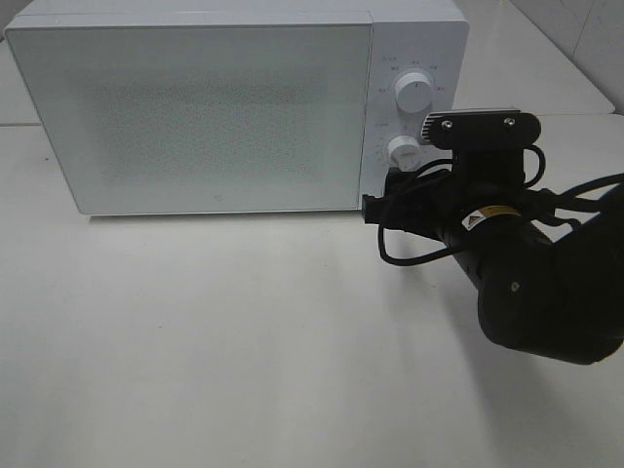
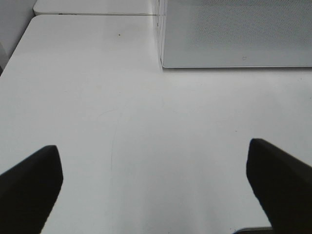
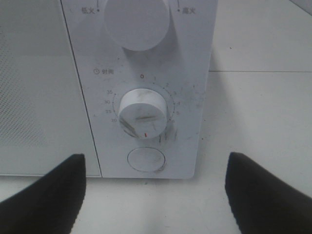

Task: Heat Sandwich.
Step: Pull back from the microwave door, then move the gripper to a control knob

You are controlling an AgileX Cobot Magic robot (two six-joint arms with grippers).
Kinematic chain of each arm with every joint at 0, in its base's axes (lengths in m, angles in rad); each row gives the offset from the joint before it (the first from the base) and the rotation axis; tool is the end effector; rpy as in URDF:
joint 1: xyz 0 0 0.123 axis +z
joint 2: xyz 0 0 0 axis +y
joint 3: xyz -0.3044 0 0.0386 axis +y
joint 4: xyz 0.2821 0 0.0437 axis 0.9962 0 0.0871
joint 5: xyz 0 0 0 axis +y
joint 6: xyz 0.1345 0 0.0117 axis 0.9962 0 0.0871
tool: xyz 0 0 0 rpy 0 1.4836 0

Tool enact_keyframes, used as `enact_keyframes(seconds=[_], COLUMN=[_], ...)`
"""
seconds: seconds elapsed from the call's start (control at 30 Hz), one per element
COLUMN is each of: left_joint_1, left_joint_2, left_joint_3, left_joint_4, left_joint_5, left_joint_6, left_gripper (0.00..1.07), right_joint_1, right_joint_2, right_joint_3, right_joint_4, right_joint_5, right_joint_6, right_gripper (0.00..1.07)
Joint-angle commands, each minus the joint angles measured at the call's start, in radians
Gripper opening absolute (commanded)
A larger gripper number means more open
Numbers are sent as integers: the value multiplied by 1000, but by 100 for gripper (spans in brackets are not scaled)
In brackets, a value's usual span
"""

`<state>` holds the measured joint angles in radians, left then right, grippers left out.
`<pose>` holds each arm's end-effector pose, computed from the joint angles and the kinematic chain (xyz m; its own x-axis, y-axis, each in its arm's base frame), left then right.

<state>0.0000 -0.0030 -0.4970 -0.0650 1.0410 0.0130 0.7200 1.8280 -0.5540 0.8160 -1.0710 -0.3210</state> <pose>0.0433 -0.0076 0.2753 -0.4385 -0.0198 -0.8985 0.0417 0.9982 -0.0424 0.3114 0.1584 0.1210 -0.2187 -0.0387 -0.9750 -0.0137 0.9992 -0.0366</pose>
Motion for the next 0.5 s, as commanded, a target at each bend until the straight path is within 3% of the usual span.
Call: enact_keyframes(seconds=[0.03,0.5], left_joint_1=[0,0], left_joint_2=[-27,-27], left_joint_3=[3,3], left_joint_4=[-3,-3], left_joint_5=[-6,-6], left_joint_6=[0,0], left_gripper=[97,97], right_joint_1=[-1,-71], right_joint_2=[15,98], right_joint_3=[-32,-153], right_joint_4=[-18,-92], right_joint_5=[-20,8], right_joint_6=[-8,0], right_gripper=[76,76])
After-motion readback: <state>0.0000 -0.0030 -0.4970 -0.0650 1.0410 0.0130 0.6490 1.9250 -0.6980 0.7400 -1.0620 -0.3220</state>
